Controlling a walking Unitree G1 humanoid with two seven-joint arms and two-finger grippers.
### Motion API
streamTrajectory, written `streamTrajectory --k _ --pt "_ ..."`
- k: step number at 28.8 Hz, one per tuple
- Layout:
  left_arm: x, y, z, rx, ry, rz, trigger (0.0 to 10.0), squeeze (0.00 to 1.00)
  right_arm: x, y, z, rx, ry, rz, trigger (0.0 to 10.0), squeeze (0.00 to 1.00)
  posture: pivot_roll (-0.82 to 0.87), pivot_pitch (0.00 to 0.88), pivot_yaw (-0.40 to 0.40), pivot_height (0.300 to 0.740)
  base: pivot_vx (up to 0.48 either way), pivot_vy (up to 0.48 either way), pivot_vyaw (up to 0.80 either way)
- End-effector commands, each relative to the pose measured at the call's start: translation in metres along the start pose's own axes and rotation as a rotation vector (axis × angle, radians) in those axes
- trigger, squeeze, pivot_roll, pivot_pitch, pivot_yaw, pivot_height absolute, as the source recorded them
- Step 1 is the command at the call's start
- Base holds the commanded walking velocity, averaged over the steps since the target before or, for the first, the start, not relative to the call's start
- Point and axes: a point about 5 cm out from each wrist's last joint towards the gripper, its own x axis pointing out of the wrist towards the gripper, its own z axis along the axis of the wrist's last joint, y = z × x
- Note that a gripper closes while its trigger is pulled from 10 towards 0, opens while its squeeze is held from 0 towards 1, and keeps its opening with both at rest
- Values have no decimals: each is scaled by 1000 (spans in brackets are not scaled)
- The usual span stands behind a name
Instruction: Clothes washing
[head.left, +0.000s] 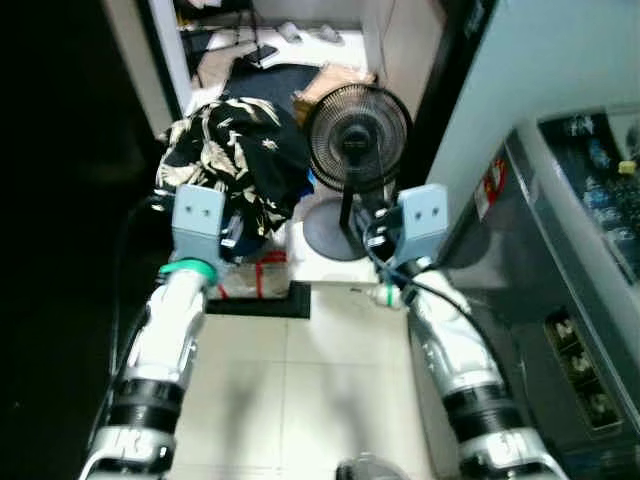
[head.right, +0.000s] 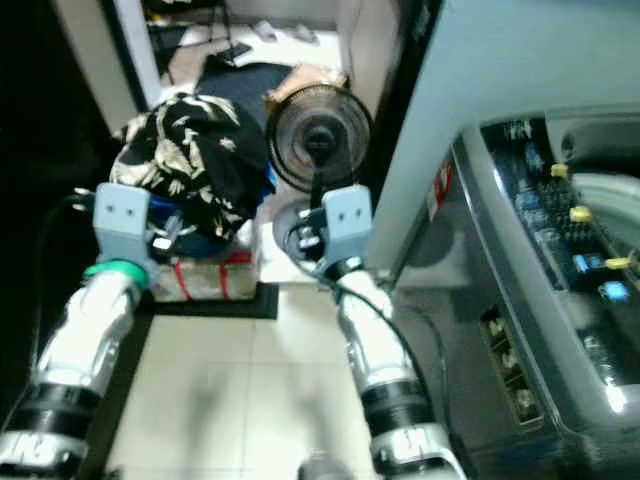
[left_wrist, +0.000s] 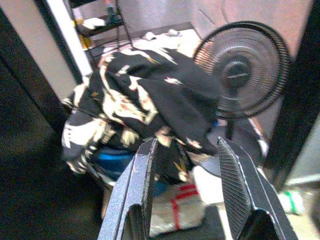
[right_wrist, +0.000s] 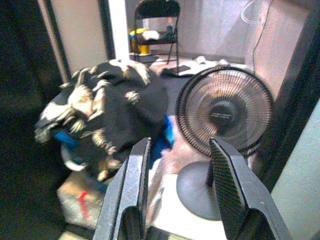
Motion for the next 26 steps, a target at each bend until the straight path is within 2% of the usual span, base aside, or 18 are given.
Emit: streamTrajectory --k 1,9,20,26 --pt "-3 4 -7 6 24 17 10000 0 0 8 -4 12 13 22 10000 0 -7 28 36 740 469 0 0" --pt "-2 4 -7 7 24 18 10000 0 0 8 -4 1 16 24 10000 0 -7 25 32 740 469 0 0" --pt "-2 3 -8 8 24 18 10000 0 2 7 -4 -29 20 22 10000 0 -9 19 33 740 469 0 776" --pt "-1 3 -8 6 24 17 10000 0 1 6 -5 -18 22 21 10000 0 -12 21 34 740 469 0 0"
